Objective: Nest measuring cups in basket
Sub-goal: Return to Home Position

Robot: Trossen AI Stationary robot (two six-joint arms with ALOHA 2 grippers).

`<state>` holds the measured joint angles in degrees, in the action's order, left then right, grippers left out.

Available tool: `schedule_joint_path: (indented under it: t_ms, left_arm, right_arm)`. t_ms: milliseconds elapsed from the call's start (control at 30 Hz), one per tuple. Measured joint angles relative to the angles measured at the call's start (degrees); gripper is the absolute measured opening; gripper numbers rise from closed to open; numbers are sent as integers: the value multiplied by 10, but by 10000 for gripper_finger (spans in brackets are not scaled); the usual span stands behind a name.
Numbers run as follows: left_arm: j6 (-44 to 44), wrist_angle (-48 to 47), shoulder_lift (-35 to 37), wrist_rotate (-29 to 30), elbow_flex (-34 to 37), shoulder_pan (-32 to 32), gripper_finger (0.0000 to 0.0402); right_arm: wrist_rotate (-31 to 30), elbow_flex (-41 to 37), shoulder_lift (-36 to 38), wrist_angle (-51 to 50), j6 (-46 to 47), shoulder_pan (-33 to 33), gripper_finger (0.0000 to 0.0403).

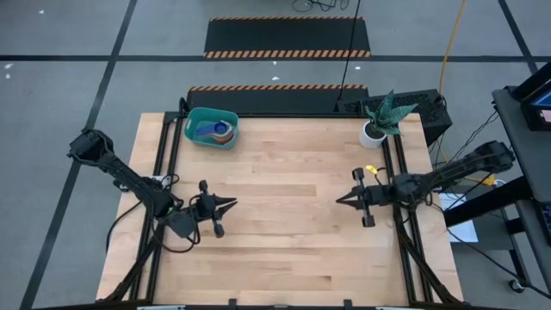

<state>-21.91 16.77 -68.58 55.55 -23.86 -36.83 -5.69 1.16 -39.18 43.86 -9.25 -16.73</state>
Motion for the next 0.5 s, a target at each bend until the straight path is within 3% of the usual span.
schedule_joint_path:
  t_ms: [200, 367, 500]
  left_arm:
    - [24, -3, 0, -2, 0, 7, 44]
    - [23, -5, 0, -2, 0, 20, 44]
    - [23, 12, 0, -2, 0, 32, 44]
  right_arm:
    - [-1, -1, 78, -63, -68, 25, 0]
    - [3, -1, 137, -109, -71, 66, 0]
    - [65, -2, 158, -118, -65, 94, 0]
